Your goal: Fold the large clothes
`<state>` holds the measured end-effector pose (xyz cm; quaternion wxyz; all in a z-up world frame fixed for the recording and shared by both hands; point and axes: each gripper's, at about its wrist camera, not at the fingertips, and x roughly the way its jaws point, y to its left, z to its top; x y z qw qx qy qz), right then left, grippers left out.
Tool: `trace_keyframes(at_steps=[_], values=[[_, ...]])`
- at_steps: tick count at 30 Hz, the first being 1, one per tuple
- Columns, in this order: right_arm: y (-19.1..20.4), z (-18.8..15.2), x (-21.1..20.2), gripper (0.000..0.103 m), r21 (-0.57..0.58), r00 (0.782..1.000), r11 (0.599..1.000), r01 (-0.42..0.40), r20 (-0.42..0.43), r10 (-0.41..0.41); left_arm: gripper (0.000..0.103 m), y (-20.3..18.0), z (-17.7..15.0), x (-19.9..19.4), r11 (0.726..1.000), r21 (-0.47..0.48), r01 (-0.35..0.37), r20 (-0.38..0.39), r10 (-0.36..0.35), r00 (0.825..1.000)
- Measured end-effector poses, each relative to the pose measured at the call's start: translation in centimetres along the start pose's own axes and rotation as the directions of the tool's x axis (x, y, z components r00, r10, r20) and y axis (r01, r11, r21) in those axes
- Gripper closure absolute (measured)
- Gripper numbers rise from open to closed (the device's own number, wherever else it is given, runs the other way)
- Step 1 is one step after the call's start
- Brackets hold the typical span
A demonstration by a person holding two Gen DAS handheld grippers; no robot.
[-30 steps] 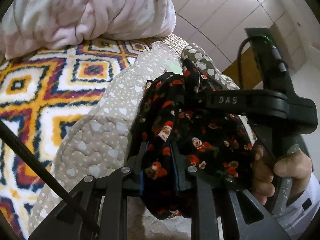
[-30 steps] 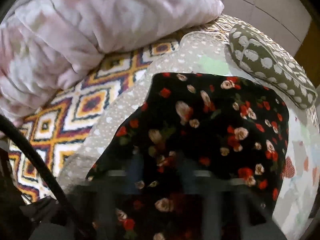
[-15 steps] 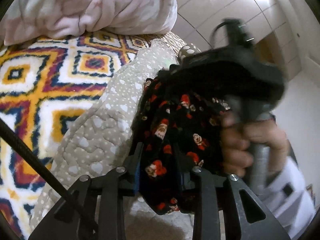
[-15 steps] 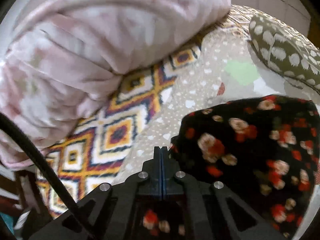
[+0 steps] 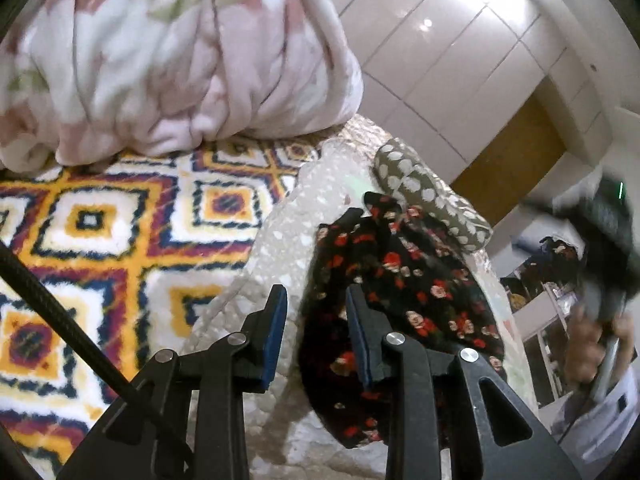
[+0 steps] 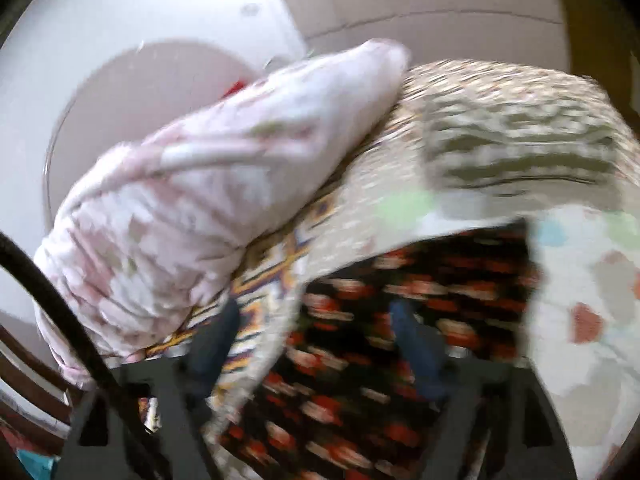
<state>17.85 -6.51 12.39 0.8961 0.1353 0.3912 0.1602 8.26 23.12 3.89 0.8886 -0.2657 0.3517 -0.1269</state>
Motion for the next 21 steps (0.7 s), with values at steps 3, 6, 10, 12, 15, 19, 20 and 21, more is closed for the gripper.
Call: trace_keyframes(at_steps=[3,6,10,12,15,19,20,21], values=[[-6.2,-3.3,-1.7,0.014,0.079,0.997,0.995,0.066,-0.048,-0.062,0.069,-0.6,-0.2,0.2,1.0,0.019,-0.003,0.003,0.003,1.0],[-11.8,-7.4,-0.9,0.014,0.216,0.994,0.976,0.043,-0.104,-0.021,0.055,-1.0,-0.4,1.3,1.0,0.013,0.013,-0.033,-0.013,0.999],[-16.0,-11.2,2.7,0.012,0.409,0.963,0.891,-0.197,-0.089,0.253,0.052,-0.5,-1.4,4.7,1.0,-0.014,-0.017,-0.158,0.015,0.987],[-17.1,-11.9,4.9,0.011,0.485,0.919,0.811,-0.328,-0.033,0.392,0.05,-0.2,-1.8,5.7,0.999,-0.026,-0.023,-0.186,0.018,0.982],[-16.6,-12.2,8.4,0.005,0.517,0.88,0.757,-0.399,-0.015,0.474,0.043,0.1,-1.7,6.1,0.999,-0.041,-0.03,-0.19,0.021,0.982],[-14.1,-10.7,10.5,0.015,0.513,0.903,0.786,-0.345,-0.045,0.426,0.043,-0.1,-2.0,6.3,0.997,-0.056,-0.046,-0.18,0.035,0.983],[-13.9,-10.3,10.6,0.022,0.521,0.908,0.787,-0.33,-0.052,0.415,0.043,-0.5,-2.2,6.2,0.997,-0.056,-0.046,-0.173,0.035,0.984],[-13.6,-9.8,10.2,0.033,0.514,0.912,0.794,-0.323,-0.054,0.406,0.045,-0.9,-2.3,6.2,0.997,-0.057,-0.048,-0.168,0.037,0.985]])
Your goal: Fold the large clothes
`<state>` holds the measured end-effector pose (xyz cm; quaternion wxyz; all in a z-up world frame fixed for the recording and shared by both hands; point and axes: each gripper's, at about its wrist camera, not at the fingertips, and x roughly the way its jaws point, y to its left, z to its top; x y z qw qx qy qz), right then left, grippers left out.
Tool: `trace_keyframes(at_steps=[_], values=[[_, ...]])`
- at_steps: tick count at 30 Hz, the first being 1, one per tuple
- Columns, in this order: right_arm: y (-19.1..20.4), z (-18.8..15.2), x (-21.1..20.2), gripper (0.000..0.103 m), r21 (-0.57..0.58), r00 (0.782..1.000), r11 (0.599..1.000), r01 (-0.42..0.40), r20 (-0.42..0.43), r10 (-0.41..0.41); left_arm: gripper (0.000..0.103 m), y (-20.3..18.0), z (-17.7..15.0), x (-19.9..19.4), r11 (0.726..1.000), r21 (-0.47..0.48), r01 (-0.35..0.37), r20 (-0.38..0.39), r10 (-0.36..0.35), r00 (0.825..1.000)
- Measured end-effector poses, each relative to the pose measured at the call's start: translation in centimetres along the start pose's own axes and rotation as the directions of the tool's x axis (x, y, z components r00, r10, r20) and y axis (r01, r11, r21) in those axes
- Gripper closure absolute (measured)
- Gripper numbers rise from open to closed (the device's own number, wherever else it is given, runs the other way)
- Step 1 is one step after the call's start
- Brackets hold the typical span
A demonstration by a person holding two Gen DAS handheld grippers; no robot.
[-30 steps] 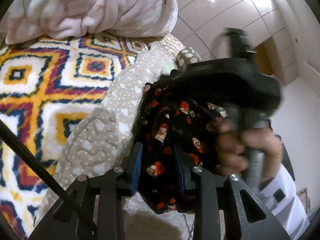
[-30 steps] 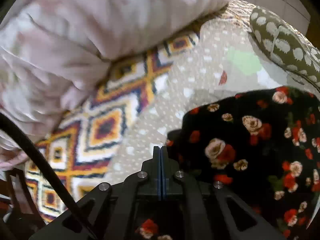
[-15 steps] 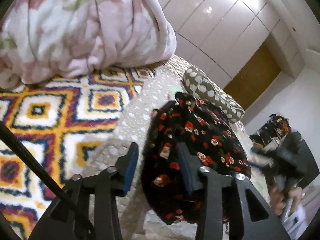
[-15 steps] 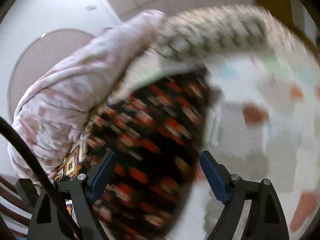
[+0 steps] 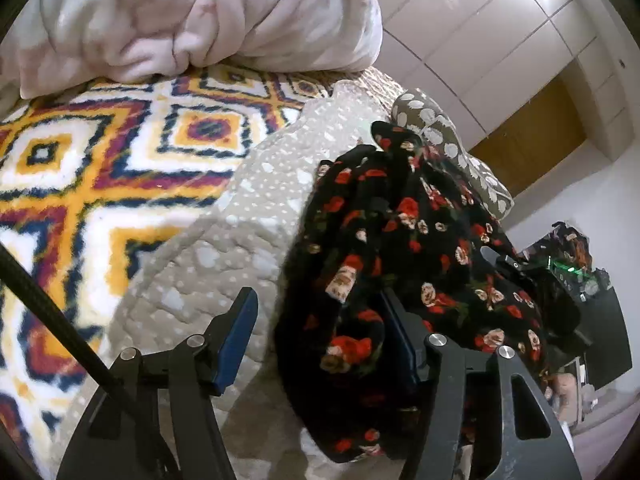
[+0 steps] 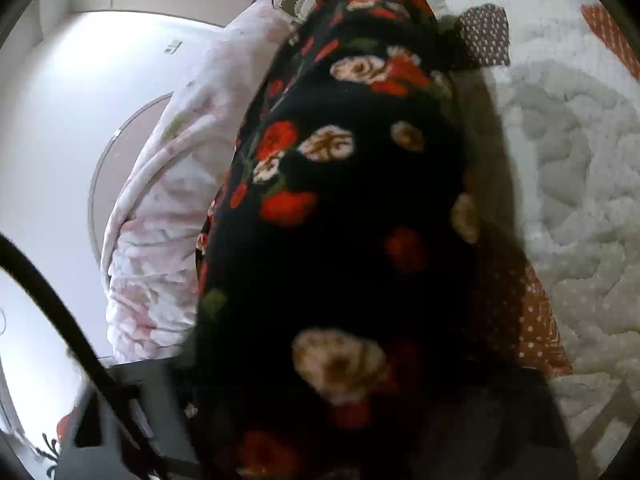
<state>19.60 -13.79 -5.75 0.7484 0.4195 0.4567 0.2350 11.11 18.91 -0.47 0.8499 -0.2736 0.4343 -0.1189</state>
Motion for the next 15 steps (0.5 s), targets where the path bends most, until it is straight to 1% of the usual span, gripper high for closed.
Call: trace_keyframes(at_steps=[1,3,5,7,9,10,11,12,13,15], values=[[0.7,0.1,-0.5,0.041,-0.023,1.0,1.0,0.014,0.004,-0.014,0.046,-0.5,-0.2,0.1,1.0,-0.003,0.001,0.005,-0.001,1.0],[2.7,0.4,-2.4,0.046,-0.106,0.999,0.993,0.053,0.014,-0.052,0.048,-2.4,-0.8,0.4,1.0,0.008,0.03,0.002,-0.03,1.0],[3.8,0.7,-4.7,0.047,-0.174,0.997,0.982,0.077,0.044,-0.071,0.049,-4.7,-1.7,1.2,0.996,0.061,0.066,-0.024,-0.064,0.998],[3.7,1.4,-7.6,0.047,-0.201,0.991,0.972,0.118,0.09,-0.102,0.049,-6.5,-2.6,2.0,0.989,0.112,0.094,-0.053,-0.089,0.995],[2.7,2.6,-9.9,0.046,-0.197,0.973,0.959,0.205,0.142,-0.179,0.048,-7.2,-3.2,2.8,0.984,0.133,0.115,-0.075,-0.106,0.992],[1.9,3.0,-10.4,0.043,-0.184,0.964,0.952,0.246,0.153,-0.219,0.047,-7.0,-3.2,2.9,0.984,0.125,0.128,-0.081,-0.118,0.99],[0.7,3.4,-10.7,0.041,-0.159,0.951,0.943,0.292,0.148,-0.27,0.046,-6.7,-3.1,2.8,0.984,0.111,0.138,-0.081,-0.13,0.988],[-0.3,3.6,-10.6,0.037,-0.139,0.946,0.939,0.314,0.126,-0.298,0.045,-6.2,-2.9,2.6,0.984,0.089,0.153,-0.08,-0.146,0.986],[-1.5,3.7,-10.2,0.035,-0.112,0.941,0.936,0.335,0.096,-0.325,0.045,-5.6,-2.8,2.3,0.984,0.067,0.165,-0.08,-0.16,0.984],[-2.2,3.3,-10.5,0.033,-0.071,0.929,0.928,0.365,0.091,-0.358,0.045,-4.6,-2.6,1.7,0.988,0.048,0.144,-0.068,-0.141,0.988]])
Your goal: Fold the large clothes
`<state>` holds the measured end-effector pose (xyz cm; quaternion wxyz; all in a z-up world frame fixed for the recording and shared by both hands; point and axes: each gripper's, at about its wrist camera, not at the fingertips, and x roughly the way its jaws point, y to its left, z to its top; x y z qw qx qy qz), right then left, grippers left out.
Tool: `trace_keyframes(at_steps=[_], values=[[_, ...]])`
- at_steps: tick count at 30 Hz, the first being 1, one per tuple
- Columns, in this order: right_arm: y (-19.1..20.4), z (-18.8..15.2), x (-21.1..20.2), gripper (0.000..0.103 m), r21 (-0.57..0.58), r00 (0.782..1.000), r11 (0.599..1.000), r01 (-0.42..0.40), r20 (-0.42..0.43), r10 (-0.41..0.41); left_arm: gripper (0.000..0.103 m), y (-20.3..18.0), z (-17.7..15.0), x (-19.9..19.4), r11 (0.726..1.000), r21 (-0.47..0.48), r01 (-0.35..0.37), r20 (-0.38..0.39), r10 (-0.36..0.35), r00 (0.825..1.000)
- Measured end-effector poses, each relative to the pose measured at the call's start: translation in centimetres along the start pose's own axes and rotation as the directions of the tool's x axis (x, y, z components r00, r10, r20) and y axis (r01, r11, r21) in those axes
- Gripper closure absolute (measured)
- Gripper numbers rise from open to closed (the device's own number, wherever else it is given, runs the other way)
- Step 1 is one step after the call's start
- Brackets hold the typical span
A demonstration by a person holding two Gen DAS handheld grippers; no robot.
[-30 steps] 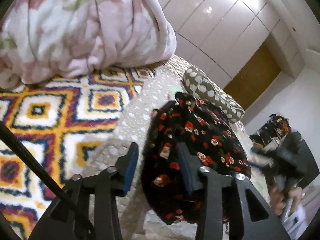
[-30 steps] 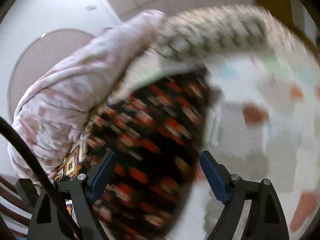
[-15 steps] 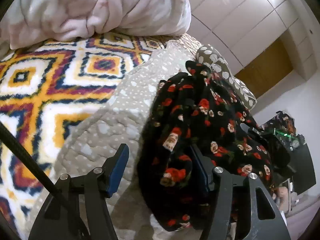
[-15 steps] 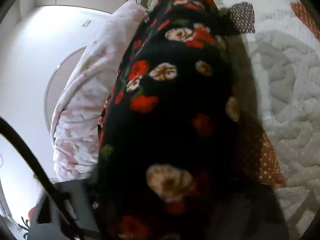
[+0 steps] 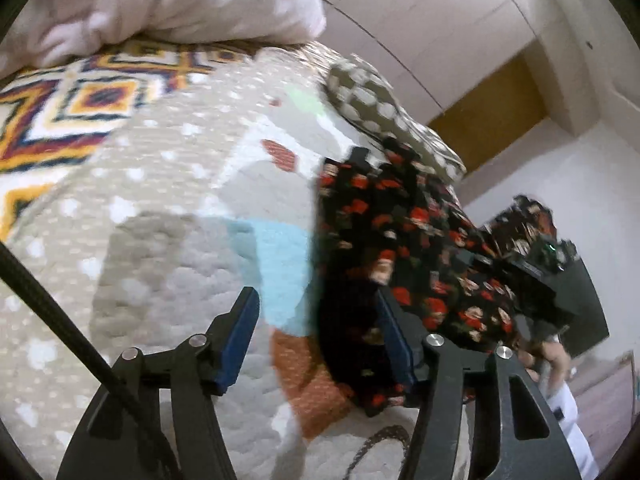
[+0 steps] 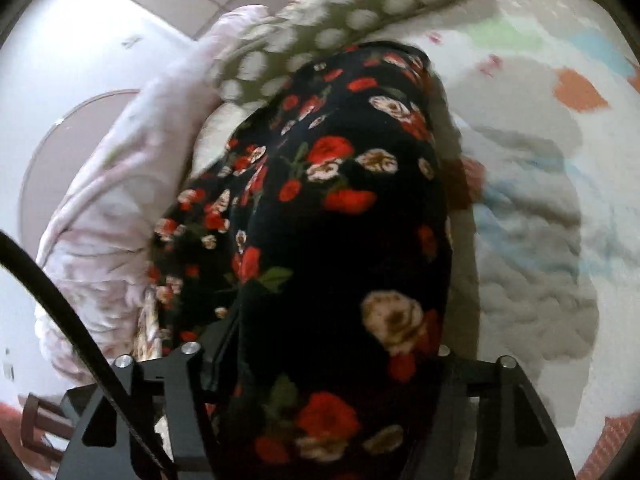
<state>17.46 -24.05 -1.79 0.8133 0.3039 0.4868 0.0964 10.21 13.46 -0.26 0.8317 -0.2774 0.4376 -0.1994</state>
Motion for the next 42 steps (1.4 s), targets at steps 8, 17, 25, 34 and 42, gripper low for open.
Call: trace_keyframes(at_steps=[8,17,25,34,42], values=[[6.1,-2.6,-9.1,0.031,-0.223,0.942,0.926,0.304,0.213,-0.259,0.045,1.9,1.3,-2.2,0.997,-0.026,-0.071,0.048,0.073,0.996],[5.0,-8.2,-6.0,0.072,-0.211,0.973,0.949,0.232,0.04,-0.229,0.045,1.4,0.3,-2.2,0.985,0.044,-0.165,0.056,0.163,0.985],[7.3,-10.3,-7.1,0.072,-0.321,0.947,0.893,0.315,0.046,-0.318,0.045,1.7,0.5,-2.3,0.984,0.038,-0.171,0.06,0.169,0.984],[14.2,-6.2,-2.9,0.072,-0.341,0.96,0.899,0.273,0.158,-0.231,0.042,1.7,0.7,-3.1,0.96,0.054,-0.275,0.121,0.267,0.956],[18.7,-9.8,8.5,0.065,-0.521,0.965,0.834,0.178,-0.074,-0.252,0.041,3.7,2.2,-4.6,0.95,-0.004,-0.311,0.161,0.308,0.938]])
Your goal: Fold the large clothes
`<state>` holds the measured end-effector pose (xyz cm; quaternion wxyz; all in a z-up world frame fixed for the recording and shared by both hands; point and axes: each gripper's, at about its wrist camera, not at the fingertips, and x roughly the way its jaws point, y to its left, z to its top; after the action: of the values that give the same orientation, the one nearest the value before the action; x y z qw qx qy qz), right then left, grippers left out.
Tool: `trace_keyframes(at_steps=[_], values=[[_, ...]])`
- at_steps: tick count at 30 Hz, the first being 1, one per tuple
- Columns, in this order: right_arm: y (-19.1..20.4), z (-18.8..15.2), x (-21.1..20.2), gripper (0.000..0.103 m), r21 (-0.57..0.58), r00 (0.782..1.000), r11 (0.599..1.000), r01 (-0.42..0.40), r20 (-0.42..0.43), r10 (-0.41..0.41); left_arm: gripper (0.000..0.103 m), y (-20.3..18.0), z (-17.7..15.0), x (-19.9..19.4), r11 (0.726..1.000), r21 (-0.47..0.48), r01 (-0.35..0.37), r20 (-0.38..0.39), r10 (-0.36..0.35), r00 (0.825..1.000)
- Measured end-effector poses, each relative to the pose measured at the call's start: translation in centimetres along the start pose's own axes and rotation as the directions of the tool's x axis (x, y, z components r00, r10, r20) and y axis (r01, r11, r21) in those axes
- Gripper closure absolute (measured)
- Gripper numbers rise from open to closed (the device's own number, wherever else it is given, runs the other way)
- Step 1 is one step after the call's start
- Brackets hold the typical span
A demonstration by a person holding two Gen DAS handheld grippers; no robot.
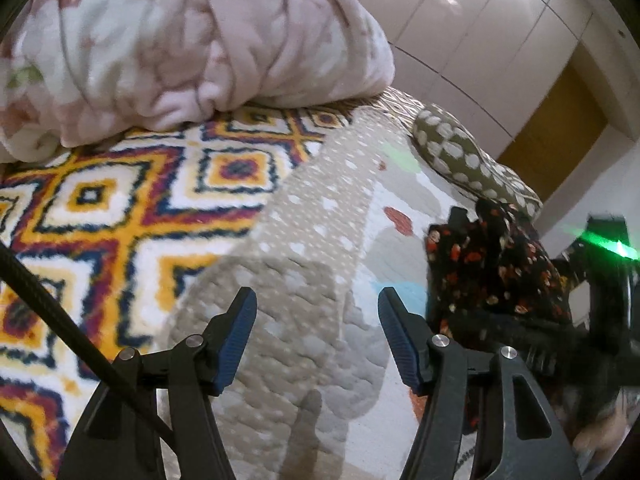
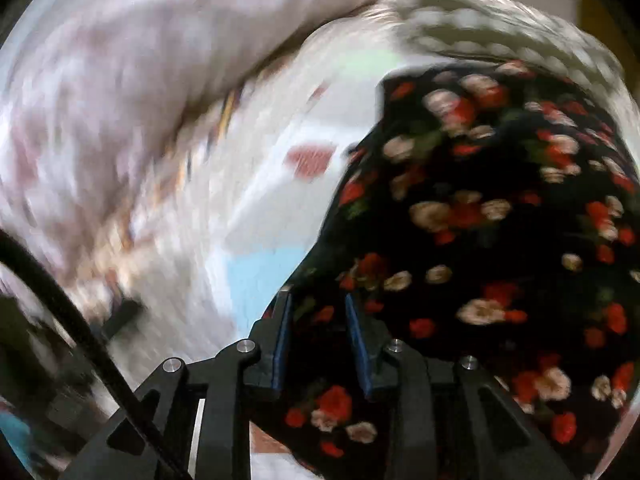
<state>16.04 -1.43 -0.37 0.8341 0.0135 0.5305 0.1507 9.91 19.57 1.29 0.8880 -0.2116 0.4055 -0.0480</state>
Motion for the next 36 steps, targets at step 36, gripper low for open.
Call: trace_keyframes(at_steps=[36], values=[[-2.3,1.9,-4.6,0.055,0.079,0.953,0.973,0.216,0.202,-0.227,0.022,0.0,0.2,-1.1,0.993,0.024,-0.118,0.116,0.114,0.987]])
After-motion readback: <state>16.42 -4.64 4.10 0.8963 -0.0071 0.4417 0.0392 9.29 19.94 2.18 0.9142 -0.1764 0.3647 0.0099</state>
